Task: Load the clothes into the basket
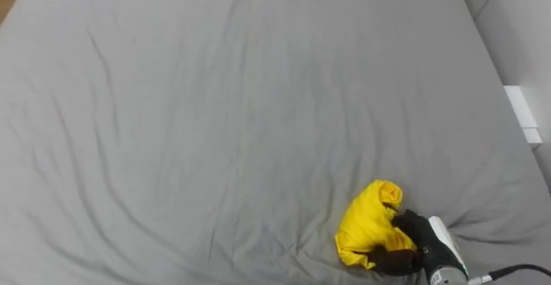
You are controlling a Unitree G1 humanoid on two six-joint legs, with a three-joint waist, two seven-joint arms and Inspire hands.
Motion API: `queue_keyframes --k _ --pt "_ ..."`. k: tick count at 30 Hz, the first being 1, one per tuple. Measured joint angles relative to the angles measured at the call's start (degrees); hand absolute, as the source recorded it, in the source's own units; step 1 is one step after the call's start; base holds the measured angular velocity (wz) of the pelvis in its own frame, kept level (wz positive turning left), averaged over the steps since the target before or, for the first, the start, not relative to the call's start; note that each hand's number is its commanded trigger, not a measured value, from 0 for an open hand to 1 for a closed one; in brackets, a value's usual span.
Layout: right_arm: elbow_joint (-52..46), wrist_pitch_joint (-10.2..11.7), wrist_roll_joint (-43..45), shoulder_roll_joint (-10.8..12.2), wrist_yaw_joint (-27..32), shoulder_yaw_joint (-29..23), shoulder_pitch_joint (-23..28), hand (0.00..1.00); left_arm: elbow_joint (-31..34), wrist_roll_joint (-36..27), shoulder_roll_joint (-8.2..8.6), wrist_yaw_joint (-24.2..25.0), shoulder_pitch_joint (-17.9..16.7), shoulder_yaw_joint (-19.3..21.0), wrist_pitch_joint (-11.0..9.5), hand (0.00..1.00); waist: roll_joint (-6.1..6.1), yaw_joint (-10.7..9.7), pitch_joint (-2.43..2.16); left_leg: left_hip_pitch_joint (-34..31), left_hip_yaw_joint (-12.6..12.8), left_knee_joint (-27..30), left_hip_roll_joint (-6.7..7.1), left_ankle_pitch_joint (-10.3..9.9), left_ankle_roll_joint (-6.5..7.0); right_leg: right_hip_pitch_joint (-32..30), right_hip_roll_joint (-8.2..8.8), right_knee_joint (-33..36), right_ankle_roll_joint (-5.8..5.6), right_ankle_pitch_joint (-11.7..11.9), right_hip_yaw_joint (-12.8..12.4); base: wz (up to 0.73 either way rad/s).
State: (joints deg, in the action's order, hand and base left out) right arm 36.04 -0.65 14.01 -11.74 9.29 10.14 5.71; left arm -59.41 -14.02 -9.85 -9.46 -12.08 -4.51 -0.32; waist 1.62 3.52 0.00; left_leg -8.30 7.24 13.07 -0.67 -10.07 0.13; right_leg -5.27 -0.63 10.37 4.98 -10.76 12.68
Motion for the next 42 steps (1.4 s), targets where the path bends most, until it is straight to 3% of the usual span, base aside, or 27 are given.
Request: queue_keyframes --k 5,10,15,21,28,36,40,42 --pt "0.0 -0.1 -0.1 0.4 -0.6 0.7 0.2 1.0 -0.2 0.0 0.0 0.1 0.1 -0.1 0.0 0.0 -0.1 0.0 0.15 0.2 -0.7 0.0 0.16 0.0 0.0 0.9 -0.04 -0.9 -0.05 0.2 0.5 0.06" --pt "-1.2 -0.1 -1.2 0.9 -2.3 1.2 0.4 1.0 0.0 0.0 0.01 0.1 0.2 0.0 0.0 0.0 -0.29 0.0 0.72 1.9 -1.0 -0.6 0.36 0.0 0.0 2.2 0.11 -0.9 -0.22 0.1 0.6 0.02" --pt "-7.2 -0.7 -0.9 0.7 -3.5 2.1 1.3 1.0 1.3 0.0 0.0 -0.3 0.4 0.6 0.0 0.0 -0.07 -0.2 0.77 3.6 -0.8 -1.6 0.56 0.0 0.0 3.2 0.28 -0.8 -0.47 -0.1 -0.2 -0.09" --pt "-10.9 -0.6 -4.2 0.3 -2.9 1.5 1.1 1.0 1.2 0.0 -0.03 -0.4 -0.3 1.4 0.0 0.0 0.65 -0.2 0.69 7.7 1.8 -2.4 0.59 -0.1 0.21 6.6 0.42 -1.5 -0.88 -0.3 -1.5 -0.07" --pt "-13.4 -0.1 -8.0 0.2 -1.7 -5.9 1.7 1.0 1.2 1.3 0.2 0.2 -1.6 6.6 1.0 0.0 0.78 -2.1 0.38 10.2 2.4 -3.5 0.54 -0.1 0.21 8.3 0.44 -1.7 -1.11 -0.4 -2.0 -0.04" --pt "-14.4 -0.2 -10.5 -0.8 2.0 -15.0 2.9 1.0 1.4 2.4 0.21 0.1 -3.9 9.0 4.6 0.0 0.87 -5.6 0.36 12.6 5.3 -3.8 0.43 -0.1 0.21 9.1 0.21 -1.4 -1.11 -0.4 -5.6 -0.23" --pt "-14.4 -0.2 -11.9 -1.6 2.4 -19.9 3.8 1.0 1.3 5.4 0.23 0.1 -5.5 11.4 5.0 0.0 1.42 -6.4 0.48 13.9 6.6 -4.1 0.25 -0.1 0.21 9.0 -0.17 -0.7 -1.11 -0.4 -8.2 -0.28" --pt "-14.4 -0.2 -12.1 -1.6 3.3 -21.9 4.5 1.0 1.2 6.0 0.28 0.1 -6.0 12.3 5.1 0.0 1.69 -6.6 0.33 14.2 7.7 -4.2 0.04 -0.2 0.18 8.7 -0.41 -0.6 -1.06 -0.4 -9.3 -0.3"
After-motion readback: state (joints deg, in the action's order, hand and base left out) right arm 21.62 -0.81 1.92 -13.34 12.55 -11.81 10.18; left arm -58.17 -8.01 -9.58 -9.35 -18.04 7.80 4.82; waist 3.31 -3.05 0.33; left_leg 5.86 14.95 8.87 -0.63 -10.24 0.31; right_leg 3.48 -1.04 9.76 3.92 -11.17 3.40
